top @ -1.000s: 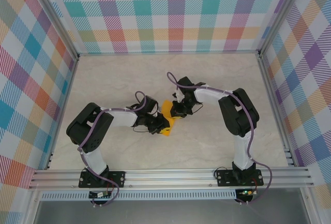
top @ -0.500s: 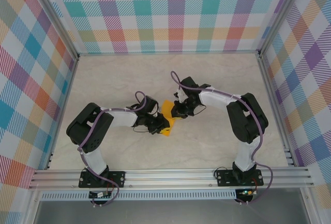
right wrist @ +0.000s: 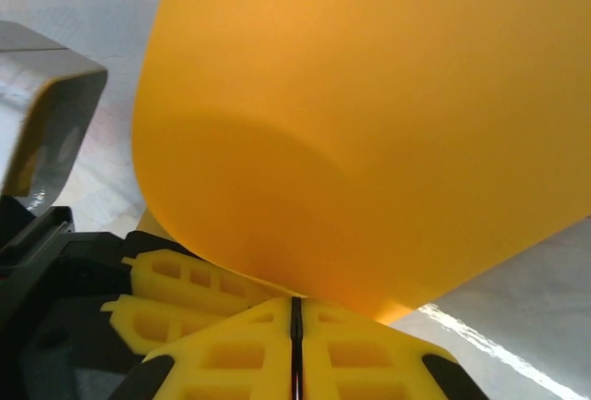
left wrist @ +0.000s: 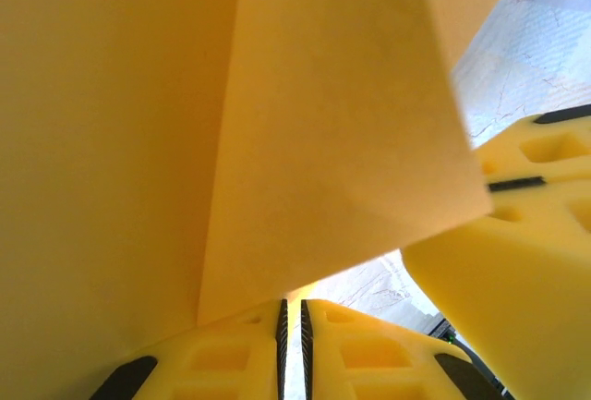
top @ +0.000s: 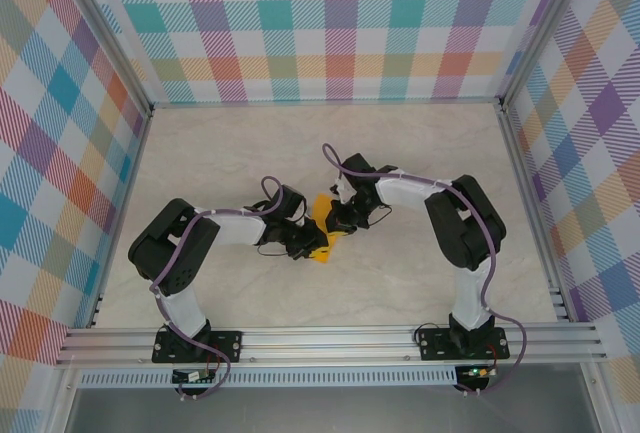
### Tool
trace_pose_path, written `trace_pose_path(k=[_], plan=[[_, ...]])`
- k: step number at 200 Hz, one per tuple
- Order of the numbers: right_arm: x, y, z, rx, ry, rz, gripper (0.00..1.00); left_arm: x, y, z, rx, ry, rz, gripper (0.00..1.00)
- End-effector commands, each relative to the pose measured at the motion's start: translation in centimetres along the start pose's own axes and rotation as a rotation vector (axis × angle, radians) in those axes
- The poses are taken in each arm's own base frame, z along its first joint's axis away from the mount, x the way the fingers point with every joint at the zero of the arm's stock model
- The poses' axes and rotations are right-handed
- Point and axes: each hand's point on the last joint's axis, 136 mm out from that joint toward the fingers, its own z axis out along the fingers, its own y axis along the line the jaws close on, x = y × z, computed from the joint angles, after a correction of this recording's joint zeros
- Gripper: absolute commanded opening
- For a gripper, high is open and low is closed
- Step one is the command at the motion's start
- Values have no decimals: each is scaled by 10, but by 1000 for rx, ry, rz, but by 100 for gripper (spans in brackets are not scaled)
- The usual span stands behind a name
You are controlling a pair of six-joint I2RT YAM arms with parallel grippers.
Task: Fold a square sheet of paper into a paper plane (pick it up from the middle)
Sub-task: Fold the triangle a second time at the center of the table.
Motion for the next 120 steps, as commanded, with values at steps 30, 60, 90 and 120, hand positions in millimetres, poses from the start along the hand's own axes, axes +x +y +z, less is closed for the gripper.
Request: trace_pose_path(k=[30, 60, 90, 120], plan=[[-9, 1, 3, 22, -13, 7, 8, 11, 31, 7, -114, 30, -60, 15], [-10, -4, 5, 44, -14, 20, 8, 11, 32, 8, -117, 33, -60, 15], [-10, -8, 7, 56, -11, 27, 8, 12, 32, 8, -117, 36, -60, 15], [-10, -11, 9, 67, -6, 34, 8, 11, 31, 8, -115, 36, -57, 15]])
